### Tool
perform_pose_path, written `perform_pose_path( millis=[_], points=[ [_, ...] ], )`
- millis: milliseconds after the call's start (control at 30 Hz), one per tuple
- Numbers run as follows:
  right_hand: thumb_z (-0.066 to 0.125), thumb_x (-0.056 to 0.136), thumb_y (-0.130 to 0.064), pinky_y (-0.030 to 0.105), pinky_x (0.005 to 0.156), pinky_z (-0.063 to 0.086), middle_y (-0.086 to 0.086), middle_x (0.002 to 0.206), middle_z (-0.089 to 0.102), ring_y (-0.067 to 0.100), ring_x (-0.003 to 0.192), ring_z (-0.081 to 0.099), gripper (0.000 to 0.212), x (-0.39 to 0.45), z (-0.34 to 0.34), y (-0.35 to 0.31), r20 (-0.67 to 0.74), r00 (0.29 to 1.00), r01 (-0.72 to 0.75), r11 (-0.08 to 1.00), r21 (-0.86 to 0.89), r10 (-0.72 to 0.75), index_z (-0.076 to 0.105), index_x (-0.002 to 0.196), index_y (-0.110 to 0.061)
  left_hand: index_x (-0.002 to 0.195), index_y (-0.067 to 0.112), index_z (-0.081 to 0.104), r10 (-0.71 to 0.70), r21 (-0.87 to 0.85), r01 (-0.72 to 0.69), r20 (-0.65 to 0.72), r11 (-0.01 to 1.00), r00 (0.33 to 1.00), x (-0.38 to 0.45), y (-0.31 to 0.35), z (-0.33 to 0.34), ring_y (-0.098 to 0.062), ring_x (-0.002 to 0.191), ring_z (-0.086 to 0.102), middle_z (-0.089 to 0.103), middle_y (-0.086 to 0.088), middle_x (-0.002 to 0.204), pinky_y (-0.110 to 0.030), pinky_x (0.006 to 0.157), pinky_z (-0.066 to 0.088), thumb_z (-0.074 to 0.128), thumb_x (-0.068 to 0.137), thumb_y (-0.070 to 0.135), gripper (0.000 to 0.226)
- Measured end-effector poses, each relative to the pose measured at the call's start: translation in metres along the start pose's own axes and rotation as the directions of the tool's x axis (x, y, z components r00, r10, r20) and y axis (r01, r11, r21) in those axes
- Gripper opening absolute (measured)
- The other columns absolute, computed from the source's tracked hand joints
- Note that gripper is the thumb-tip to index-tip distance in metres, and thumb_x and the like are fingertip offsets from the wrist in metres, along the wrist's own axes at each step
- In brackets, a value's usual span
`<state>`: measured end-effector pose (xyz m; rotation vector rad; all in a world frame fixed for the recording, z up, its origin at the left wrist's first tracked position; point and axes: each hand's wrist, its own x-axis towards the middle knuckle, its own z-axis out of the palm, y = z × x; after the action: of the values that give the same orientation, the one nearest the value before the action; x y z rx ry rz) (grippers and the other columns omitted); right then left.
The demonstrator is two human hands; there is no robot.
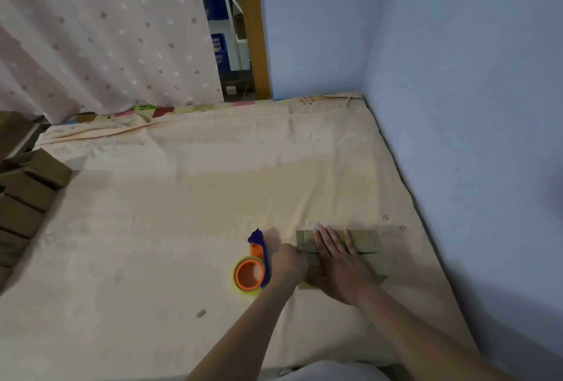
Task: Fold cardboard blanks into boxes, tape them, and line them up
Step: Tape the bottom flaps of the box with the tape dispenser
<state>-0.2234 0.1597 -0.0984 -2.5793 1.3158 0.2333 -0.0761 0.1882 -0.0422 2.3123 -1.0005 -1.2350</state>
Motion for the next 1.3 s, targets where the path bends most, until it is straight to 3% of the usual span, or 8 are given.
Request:
perform_pose_path(
  millis=[167,300,400,500,800,1067,1200,1300],
  points=[
    [0.025,0.092,-0.076,0.035,0.12,-0.017,-0.015,0.16,-0.016,0.005,0.147,-0.02,0.091,-0.009,-0.041,0.01,0.038,0.999,-0.018,0.959,0.283,0.008,-0.006,0.16,-0.025,0.109,0.008,0.066,0.002,-0.149,0.006,0.053,0.989,0.999,0.002,-0.014,0.0,-0.018,0.084,0.059,0.063,-0.004,0.09,-0.027,0.069,0.047,0.048,0.103,0.019,0.022],
    [0.047,0.104,-0.036,0.038,0.121,0.023,0.004,0.16,0.032,0.024,0.15,0.025,0.059,-0.024,-0.047,0.043,-0.153,0.871,-0.304,0.756,0.58,0.468,0.031,0.155,-0.01,0.127,0.004,0.062,-0.046,-0.37,0.09,0.126,0.925,0.991,0.0,-0.013,-0.008,-0.009,0.075,0.049,0.062,-0.003,0.095,-0.019,0.067,0.045,0.053,0.102,0.02,0.031],
    [0.047,0.103,-0.018,0.039,0.08,0.046,0.012,0.088,0.067,0.04,0.106,0.063,0.029,-0.033,-0.041,0.06,0.006,0.664,-0.527,0.462,0.713,0.748,0.065,0.083,-0.007,0.129,0.006,0.062,-0.051,-0.293,0.076,0.094,0.953,0.994,0.002,-0.01,-0.001,-0.016,0.088,0.055,0.063,-0.007,0.103,-0.027,0.077,0.044,0.051,0.103,0.026,0.034],
    [0.051,0.101,-0.017,0.036,0.063,0.041,0.006,0.062,0.053,0.036,0.078,0.06,0.045,-0.038,-0.036,0.06,0.048,0.632,-0.582,0.433,0.688,0.773,0.047,0.056,-0.011,0.114,0.004,0.066,-0.072,-0.218,0.081,0.047,0.973,0.996,0.003,-0.008,0.007,-0.019,0.081,0.055,0.06,-0.005,0.088,-0.029,0.067,0.042,0.046,0.103,0.032,0.036],
    [0.073,0.087,-0.045,0.032,0.055,0.036,0.008,0.065,0.065,0.025,0.065,0.059,0.049,-0.038,-0.04,0.069,0.144,0.638,-0.559,0.327,0.762,0.756,0.068,0.072,0.001,0.069,0.008,0.057,-0.135,-0.23,0.114,-0.078,0.966,0.988,0.011,-0.002,0.016,-0.018,0.059,0.048,0.05,-0.004,0.063,-0.029,0.056,0.039,0.071,0.082,0.057,0.053],
    [0.08,0.08,-0.048,0.03,0.063,0.038,0.01,0.091,0.068,0.033,0.092,0.064,0.046,-0.023,-0.051,0.046,0.14,0.537,-0.653,0.305,0.693,0.832,0.059,0.087,-0.007,0.092,0.012,0.054,-0.063,0.023,0.069,-0.208,0.997,0.976,0.002,0.018,0.032,-0.024,0.078,0.061,0.058,-0.001,0.078,-0.035,0.068,0.055,0.072,0.076,0.065,0.058],
    [0.081,0.08,-0.043,0.029,0.05,0.029,0.003,0.067,0.059,0.028,0.071,0.057,0.046,-0.023,-0.045,0.06,0.152,0.531,-0.65,0.285,0.705,0.834,0.052,0.068,-0.01,0.08,0.013,0.053,-0.102,-0.047,0.094,-0.199,0.994,0.975,0.01,0.015,0.021,-0.019,0.069,0.058,0.06,-0.003,0.075,-0.03,0.054,0.043,0.077,0.073,0.061,0.055],
    [0.078,0.084,-0.037,0.029,0.053,0.032,0.002,0.059,0.056,0.026,0.066,0.056,0.046,-0.024,-0.044,0.069,0.196,0.526,-0.642,0.235,0.73,0.828,0.052,0.058,-0.01,0.078,0.008,0.064,-0.144,-0.124,0.126,-0.155,0.984,0.977,0.019,0.009,0.014,-0.023,0.072,0.064,0.066,-0.006,0.074,-0.034,0.061,0.054,0.079,0.074,0.056,0.05]
  ],
)
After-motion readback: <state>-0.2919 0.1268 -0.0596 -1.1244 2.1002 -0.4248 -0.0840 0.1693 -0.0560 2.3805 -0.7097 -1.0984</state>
